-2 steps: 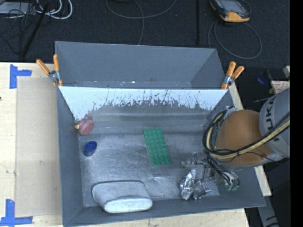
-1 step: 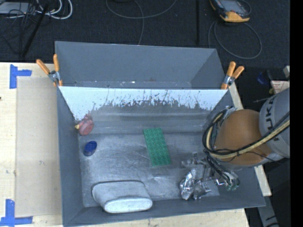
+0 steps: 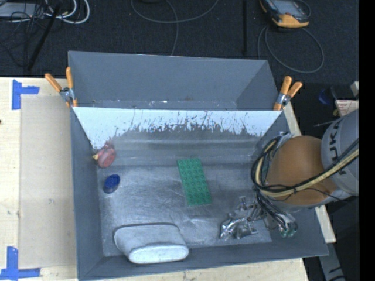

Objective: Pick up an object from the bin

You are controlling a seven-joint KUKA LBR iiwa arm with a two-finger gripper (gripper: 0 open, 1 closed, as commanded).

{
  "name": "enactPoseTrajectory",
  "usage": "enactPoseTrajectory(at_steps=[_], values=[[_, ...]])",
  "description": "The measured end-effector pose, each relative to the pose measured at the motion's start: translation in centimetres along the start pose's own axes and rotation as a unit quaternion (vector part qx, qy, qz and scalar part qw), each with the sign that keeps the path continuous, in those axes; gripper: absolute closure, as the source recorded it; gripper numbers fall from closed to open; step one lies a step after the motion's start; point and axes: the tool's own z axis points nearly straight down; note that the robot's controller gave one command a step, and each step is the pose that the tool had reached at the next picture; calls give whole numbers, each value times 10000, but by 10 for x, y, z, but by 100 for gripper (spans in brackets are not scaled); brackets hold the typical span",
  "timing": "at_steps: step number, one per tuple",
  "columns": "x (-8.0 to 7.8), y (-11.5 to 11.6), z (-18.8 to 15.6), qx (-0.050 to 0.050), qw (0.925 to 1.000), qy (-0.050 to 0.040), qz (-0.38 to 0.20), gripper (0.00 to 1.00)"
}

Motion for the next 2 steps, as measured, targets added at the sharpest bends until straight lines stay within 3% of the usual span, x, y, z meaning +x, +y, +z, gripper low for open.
enactPoseTrajectory(at_steps=[1, 2], values=[[-1, 0, -2, -10, 10000, 42, -22, 100], [-4, 0, -128, -5, 10000, 23, -14, 100]])
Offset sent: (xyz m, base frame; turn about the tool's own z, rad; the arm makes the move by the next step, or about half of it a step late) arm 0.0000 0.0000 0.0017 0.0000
